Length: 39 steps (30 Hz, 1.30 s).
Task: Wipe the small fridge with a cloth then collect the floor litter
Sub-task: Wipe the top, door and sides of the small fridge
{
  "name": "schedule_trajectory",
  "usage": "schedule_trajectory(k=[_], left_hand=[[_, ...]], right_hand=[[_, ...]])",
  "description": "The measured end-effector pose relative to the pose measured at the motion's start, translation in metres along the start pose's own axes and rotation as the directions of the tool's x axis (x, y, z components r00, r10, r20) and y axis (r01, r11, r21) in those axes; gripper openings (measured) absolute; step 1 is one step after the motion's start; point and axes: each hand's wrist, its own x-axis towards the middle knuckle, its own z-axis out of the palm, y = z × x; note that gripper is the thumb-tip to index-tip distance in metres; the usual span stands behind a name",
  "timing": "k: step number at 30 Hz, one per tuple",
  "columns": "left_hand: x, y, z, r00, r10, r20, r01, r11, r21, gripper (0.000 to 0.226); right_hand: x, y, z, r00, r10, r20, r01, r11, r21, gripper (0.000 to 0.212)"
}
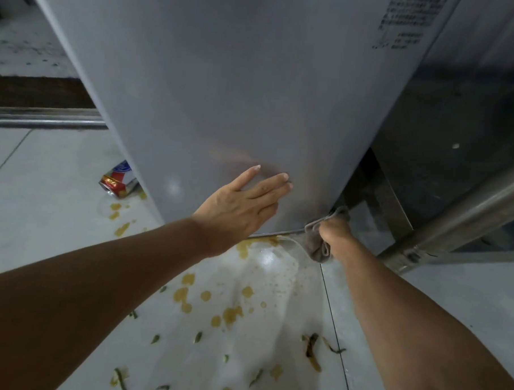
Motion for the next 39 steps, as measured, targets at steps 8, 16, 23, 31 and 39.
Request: schedule_trajectory(k=[8, 16, 23, 31, 39], left_hand=[[-0.027, -0.003, -0.001, 0.989, -0.076, 0.126, 0.089, 0.99, -0.106, 0.06], [-0.061, 0.0, -0.007, 0.956, -0.242, 0.166, 0.287, 0.89, -0.354, 0.079], [-0.092, -0.016, -0.025, 0.899, -0.341, 0.274, 0.437, 0.712, -0.55, 0.079], [-0.145, -0.051, -0.093, 0.809, -0.366, 0.46, 0.588, 0.516, -0.623, 0.08], [-0.198, -0.128, -0.195, 0.713, -0.428, 0.555, 0.699, 0.373, -0.61, 0.074]], right_hand=[[-0.046, 0.003, -0.006, 0.974, -0.132, -0.186, 0.078, 0.959, -0.272, 0.048], [-0.122, -0.012, -0.026, 0.958, -0.241, -0.156, 0.194, 0.944, -0.268, 0.033], [-0.177, -0.057, -0.021, 0.96, -0.277, -0.021, 0.273, 0.954, -0.121, 0.028], [-0.262, -0.112, -0.047, 0.959, -0.246, 0.138, 0.266, 0.953, -0.147, 0.033], [-0.353, -0.191, -0.107, 0.936, -0.23, 0.268, 0.283, 0.942, -0.181, 0.033]])
